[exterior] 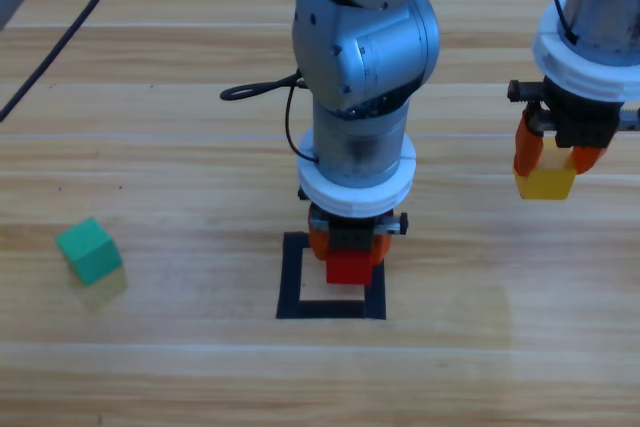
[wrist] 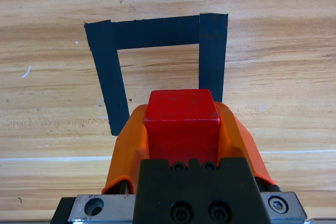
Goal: Stack the blocks in the rectangular block: red at the bottom, yellow in the middle, green on top
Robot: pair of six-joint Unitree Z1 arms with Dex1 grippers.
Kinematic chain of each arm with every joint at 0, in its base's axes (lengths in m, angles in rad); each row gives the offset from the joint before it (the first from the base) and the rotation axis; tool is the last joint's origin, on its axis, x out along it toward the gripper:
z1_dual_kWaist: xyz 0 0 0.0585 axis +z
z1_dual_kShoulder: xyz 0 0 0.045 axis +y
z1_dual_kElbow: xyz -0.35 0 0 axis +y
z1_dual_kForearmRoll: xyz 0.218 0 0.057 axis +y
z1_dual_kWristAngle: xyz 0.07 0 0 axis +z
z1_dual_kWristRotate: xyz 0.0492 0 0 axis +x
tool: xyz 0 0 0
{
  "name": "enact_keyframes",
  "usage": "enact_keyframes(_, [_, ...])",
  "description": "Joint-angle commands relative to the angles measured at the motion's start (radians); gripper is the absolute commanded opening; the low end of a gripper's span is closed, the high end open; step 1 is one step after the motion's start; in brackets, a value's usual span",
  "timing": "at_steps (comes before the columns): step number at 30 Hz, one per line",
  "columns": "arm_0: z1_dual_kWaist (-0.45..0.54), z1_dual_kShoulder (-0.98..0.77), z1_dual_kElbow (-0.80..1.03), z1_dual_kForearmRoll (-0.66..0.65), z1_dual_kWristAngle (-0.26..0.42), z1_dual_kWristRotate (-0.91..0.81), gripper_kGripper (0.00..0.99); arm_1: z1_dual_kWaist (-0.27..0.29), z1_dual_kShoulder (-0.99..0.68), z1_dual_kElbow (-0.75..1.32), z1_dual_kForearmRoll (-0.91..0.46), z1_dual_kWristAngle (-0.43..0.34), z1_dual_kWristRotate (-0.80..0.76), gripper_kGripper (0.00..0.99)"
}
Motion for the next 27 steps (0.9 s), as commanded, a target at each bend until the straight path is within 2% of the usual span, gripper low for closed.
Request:
enact_keyframes(1, [-0.008,0.065,0.002,-0.005,0.011,0.017,0.000,0.029,0.048,0.027,-0.023,0.006,-0.013,0.000])
enact_keyframes(15, [0.012,0.065,0.022,-0.023,0.011,0.034,0.000,0.029,0.048,0.031,-0.027,0.011,-0.015,0.000])
enact_keyframes(23, [0.038,-0.004,0.189,-0.140,-0.007,0.042,0.000,0.029,0.048,0.038,-0.038,0.014,-0.016,0.000])
enact_keyframes(27, [0.049,-0.033,0.218,-0.154,-0.010,0.037,0.000,0.029,0.048,0.038,-0.038,0.014,-0.016,0.000])
